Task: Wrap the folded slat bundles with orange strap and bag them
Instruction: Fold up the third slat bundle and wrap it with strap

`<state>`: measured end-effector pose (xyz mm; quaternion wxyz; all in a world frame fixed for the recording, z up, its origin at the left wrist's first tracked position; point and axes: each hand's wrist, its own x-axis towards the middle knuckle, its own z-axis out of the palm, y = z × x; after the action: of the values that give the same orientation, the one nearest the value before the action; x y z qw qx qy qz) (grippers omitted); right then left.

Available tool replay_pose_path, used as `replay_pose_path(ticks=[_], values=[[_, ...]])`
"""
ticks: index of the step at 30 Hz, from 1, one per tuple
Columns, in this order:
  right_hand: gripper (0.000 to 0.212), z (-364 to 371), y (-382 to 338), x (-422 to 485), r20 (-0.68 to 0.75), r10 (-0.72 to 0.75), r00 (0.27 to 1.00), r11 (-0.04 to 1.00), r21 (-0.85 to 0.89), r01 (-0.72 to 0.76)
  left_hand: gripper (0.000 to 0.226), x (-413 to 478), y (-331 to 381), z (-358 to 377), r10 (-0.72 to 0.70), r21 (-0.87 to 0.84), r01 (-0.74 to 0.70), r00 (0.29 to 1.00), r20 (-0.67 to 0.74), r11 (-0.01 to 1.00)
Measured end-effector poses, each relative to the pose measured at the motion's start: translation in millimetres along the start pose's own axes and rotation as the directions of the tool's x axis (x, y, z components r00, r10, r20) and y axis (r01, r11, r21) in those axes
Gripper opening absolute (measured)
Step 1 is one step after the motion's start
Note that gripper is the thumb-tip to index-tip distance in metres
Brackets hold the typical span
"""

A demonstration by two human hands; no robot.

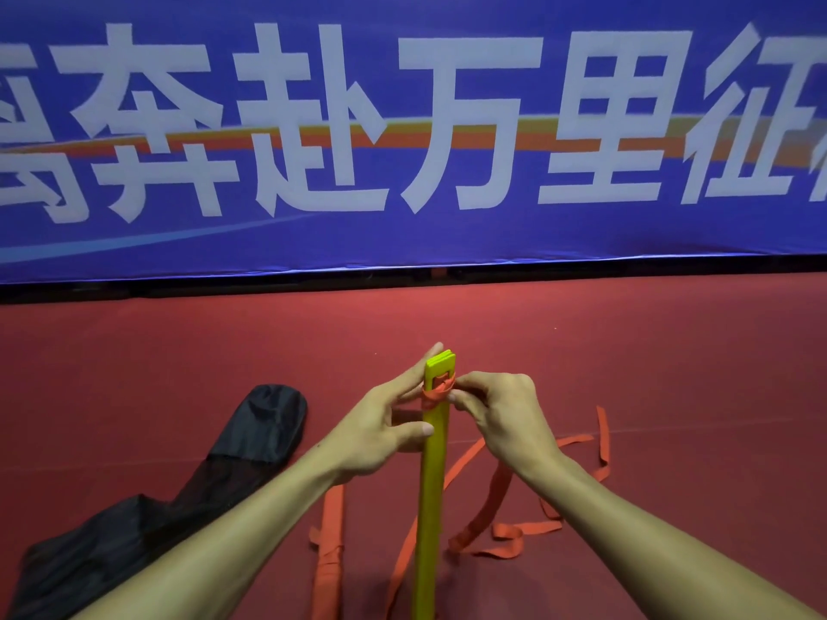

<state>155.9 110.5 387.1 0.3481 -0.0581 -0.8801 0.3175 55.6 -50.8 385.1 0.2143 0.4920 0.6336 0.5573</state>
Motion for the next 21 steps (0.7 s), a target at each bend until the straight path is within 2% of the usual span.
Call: replay_pose_path(ticks=[3, 10, 16, 21], values=[[0.006, 0.4, -2.6, 1.0, -0.027, -0.027, 0.999, 1.000, 0.009, 0.028, 0.091, -2.7, 0.5, -3.4, -0.045, -0.063, 0.048, 0.998, 0.045, 0.997], [0.011, 0.8, -6.0, 3.4, -0.048, -0.026, 0.998, 0.999, -0.019, 0.025, 0.096, -4.3, 1.7, -0.5, -0.079, -0.137, 0.082, 0.997, 0.024, 0.987], [0.015, -0.4, -5.7, 4.7, -0.069, -0.001, 0.998, 0.999, -0.049, -0.003, 0.093, -3.1, 7.0, -5.1, -0.088, -0.122, 0.093, 0.995, 0.052, 0.988], [0.019, 0.6, -6.5, 4.7, -0.035, 0.034, 0.999, 0.997, -0.069, -0.037, 0.090, -5.5, 6.9, -2.1, -0.087, -0.121, 0.086, 0.996, -0.005, 0.989]])
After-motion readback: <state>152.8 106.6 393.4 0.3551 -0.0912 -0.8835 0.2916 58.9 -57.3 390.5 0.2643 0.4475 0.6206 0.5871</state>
